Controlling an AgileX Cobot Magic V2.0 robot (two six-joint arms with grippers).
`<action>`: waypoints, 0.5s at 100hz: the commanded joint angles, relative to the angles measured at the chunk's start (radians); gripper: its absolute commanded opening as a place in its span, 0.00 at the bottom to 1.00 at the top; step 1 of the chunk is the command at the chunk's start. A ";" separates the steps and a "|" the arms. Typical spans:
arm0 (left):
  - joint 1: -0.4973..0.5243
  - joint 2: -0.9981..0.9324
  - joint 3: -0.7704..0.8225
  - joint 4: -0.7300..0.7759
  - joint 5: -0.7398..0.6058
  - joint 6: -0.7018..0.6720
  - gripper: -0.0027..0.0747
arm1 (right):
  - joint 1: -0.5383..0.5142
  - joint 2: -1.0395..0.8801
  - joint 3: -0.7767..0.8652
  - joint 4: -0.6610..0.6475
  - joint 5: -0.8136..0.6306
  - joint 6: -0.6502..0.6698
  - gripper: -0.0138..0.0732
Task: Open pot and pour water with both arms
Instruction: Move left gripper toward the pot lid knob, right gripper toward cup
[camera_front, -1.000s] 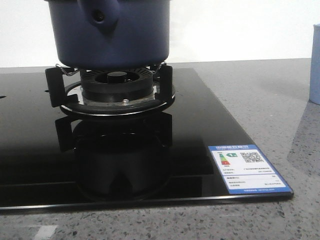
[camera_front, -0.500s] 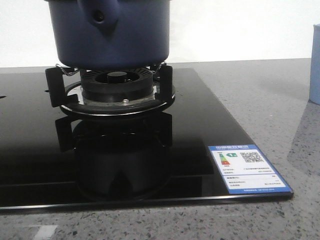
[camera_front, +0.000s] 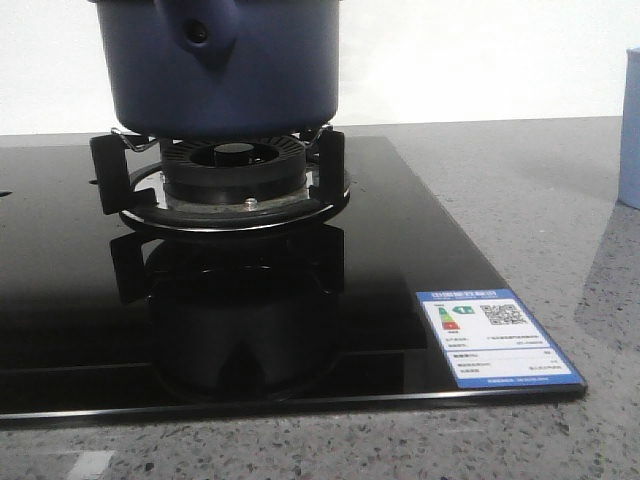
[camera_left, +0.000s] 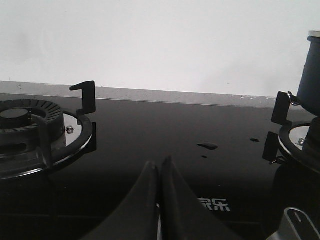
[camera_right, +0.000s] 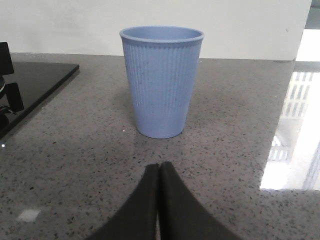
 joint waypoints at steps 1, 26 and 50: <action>-0.002 -0.027 0.009 -0.001 -0.076 -0.008 0.01 | 0.001 -0.017 0.026 0.020 -0.093 -0.007 0.10; -0.002 -0.027 0.009 -0.084 -0.082 -0.008 0.01 | 0.001 -0.017 0.026 0.099 -0.146 -0.005 0.10; -0.002 -0.027 0.009 -0.361 -0.100 -0.008 0.01 | 0.001 -0.017 0.026 0.420 -0.198 -0.003 0.10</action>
